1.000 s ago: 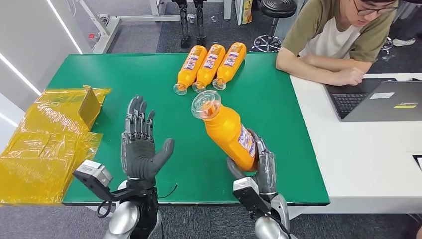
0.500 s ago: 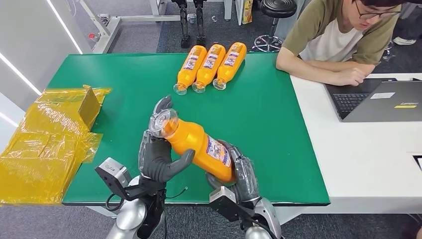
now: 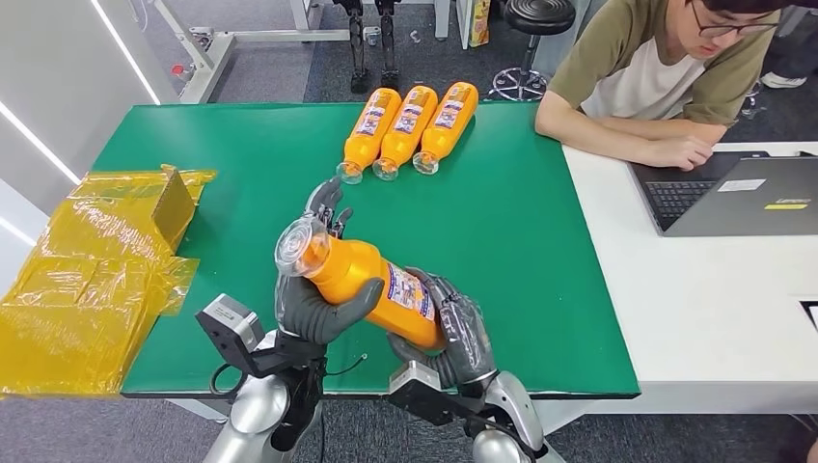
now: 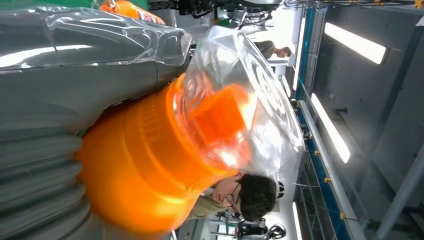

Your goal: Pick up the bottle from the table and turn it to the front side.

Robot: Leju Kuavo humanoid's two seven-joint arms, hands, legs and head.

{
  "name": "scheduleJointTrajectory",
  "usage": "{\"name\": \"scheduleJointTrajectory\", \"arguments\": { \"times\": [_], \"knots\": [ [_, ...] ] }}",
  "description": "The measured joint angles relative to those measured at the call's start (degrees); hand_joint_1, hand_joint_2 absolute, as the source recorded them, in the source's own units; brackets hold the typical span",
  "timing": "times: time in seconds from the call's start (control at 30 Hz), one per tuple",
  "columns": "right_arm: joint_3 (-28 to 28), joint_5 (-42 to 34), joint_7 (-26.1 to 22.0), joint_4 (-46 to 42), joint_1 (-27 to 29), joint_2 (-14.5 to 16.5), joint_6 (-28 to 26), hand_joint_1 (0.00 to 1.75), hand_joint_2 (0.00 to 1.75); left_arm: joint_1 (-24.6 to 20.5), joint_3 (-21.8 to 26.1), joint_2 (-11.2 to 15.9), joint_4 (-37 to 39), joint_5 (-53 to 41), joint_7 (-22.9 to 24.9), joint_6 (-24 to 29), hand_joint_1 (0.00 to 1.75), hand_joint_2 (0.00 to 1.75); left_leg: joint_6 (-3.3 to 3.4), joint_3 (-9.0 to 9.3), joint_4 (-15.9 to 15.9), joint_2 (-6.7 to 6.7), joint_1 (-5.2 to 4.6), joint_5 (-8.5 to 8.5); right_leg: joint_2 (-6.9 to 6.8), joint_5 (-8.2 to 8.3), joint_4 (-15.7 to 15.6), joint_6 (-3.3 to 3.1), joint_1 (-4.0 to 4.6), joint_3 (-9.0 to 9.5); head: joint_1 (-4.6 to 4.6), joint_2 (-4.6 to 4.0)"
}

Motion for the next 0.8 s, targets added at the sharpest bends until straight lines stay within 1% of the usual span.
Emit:
{"name": "scheduleJointTrajectory", "arguments": {
  "times": [0.1, 0.27, 0.3, 0.33, 0.37, 0.43, 0.47, 0.5, 0.6, 0.73, 0.8],
  "knots": [
    [-0.1, 0.8, 0.5, 0.0, -0.3, 0.0, 0.9, 1.72, 1.75, 0.2, 0.0, -0.1, 0.0, 0.4, -0.2, 0.6, 1.75, 1.75, 0.0, 0.0, 0.0, 0.0, 0.0, 0.0, 0.0, 0.0, 0.0, 0.0, 0.0, 0.0, 0.0, 0.0],
    [-0.1, 2.4, 1.2, 0.0, -0.4, 0.2, 1.9, 1.71, 1.75, 1.6, 0.1, -1.0, -0.9, -0.8, -2.0, 5.4, 1.75, 1.75, 0.0, -0.01, 0.0, 0.0, 0.0, -0.01, 0.01, -0.01, 0.0, 0.0, 0.0, -0.01, 0.0, 0.0],
    [-0.1, 2.8, 1.3, 0.0, -0.4, 0.3, 2.0, 1.69, 1.75, 2.0, 0.1, -1.2, -1.2, -0.9, -2.1, 6.0, 1.75, 1.75, 0.0, -0.01, 0.0, 0.0, 0.0, -0.01, 0.0, -0.01, 0.0, 0.0, 0.0, -0.01, 0.01, 0.0],
    [-0.1, 3.2, 1.3, 0.0, -0.4, 0.4, 2.1, 1.62, 1.75, 2.3, 0.1, -1.4, -1.6, -0.8, -2.1, 6.5, 1.75, 1.75, 0.0, -0.01, 0.0, 0.0, 0.0, -0.01, 0.0, -0.01, 0.0, 0.0, 0.0, -0.01, 0.01, 0.0],
    [-0.1, 3.6, 1.4, 0.0, -0.5, 0.4, 2.2, 1.43, 1.75, 2.6, 0.1, -1.6, -1.9, -0.8, -2.2, 6.8, 1.75, 1.75, 0.0, -0.01, 0.0, 0.0, 0.0, -0.01, 0.0, -0.01, 0.0, 0.0, 0.0, -0.01, 0.0, 0.0],
    [-0.1, 4.3, 1.4, 0.0, -0.5, 0.5, 2.4, 0.6, 1.75, 3.1, 0.1, -1.9, -2.5, -0.7, -2.2, 7.5, 1.75, 1.75, 0.0, -0.01, 0.0, 0.0, 0.0, -0.01, 0.0, -0.01, 0.0, 0.0, 0.0, 0.0, 0.01, 0.0],
    [-0.1, 4.6, 1.5, 0.1, -0.5, 0.6, 2.4, 0.24, 1.75, 3.4, 0.1, -1.9, -2.8, -0.7, -2.2, 7.9, 1.75, 1.75, 0.0, -0.01, 0.0, 0.0, 0.0, -0.01, 0.0, -0.01, 0.0, 0.0, 0.0, 0.0, 0.01, 0.0],
    [-0.1, 4.8, 1.5, 0.2, -0.5, 0.6, 2.3, 0.0, 1.75, 3.6, 0.1, -2.0, -3.0, -0.8, -2.2, 8.3, 1.75, 1.75, 0.0, -0.01, 0.0, 0.0, 0.0, -0.01, 0.0, -0.01, 0.0, 0.0, 0.0, 0.0, 0.01, 0.0],
    [0.0, 5.0, 1.2, 0.4, -0.3, 0.7, 1.5, 0.0, 1.75, 4.2, 0.1, -2.2, -3.7, -1.5, -2.3, 9.9, 1.75, 1.75, 0.0, -0.01, 0.0, -0.01, 0.0, -0.01, -0.01, -0.01, 0.0, 0.0, 0.0, 0.0, 0.01, 0.0],
    [0.0, 2.9, 0.0, 0.6, 0.2, 1.4, -2.1, 0.0, 1.75, 4.8, 0.9, -2.2, -4.4, -4.0, -1.7, 13.3, 1.75, 1.75, 0.0, -0.01, 0.0, -0.01, 0.01, -0.01, -0.01, -0.01, 0.0, 0.0, 0.0, 0.0, 0.0, 0.0],
    [0.0, 1.7, -0.7, 0.7, 0.3, 1.8, -3.8, 0.0, 1.75, 5.1, 1.0, -2.1, -4.6, -7.0, -0.6, 15.9, 1.75, 1.75, 0.0, -0.01, 0.0, -0.01, 0.01, -0.01, -0.01, -0.01, 0.0, 0.0, 0.0, 0.0, 0.0, 0.0]
  ]
}}
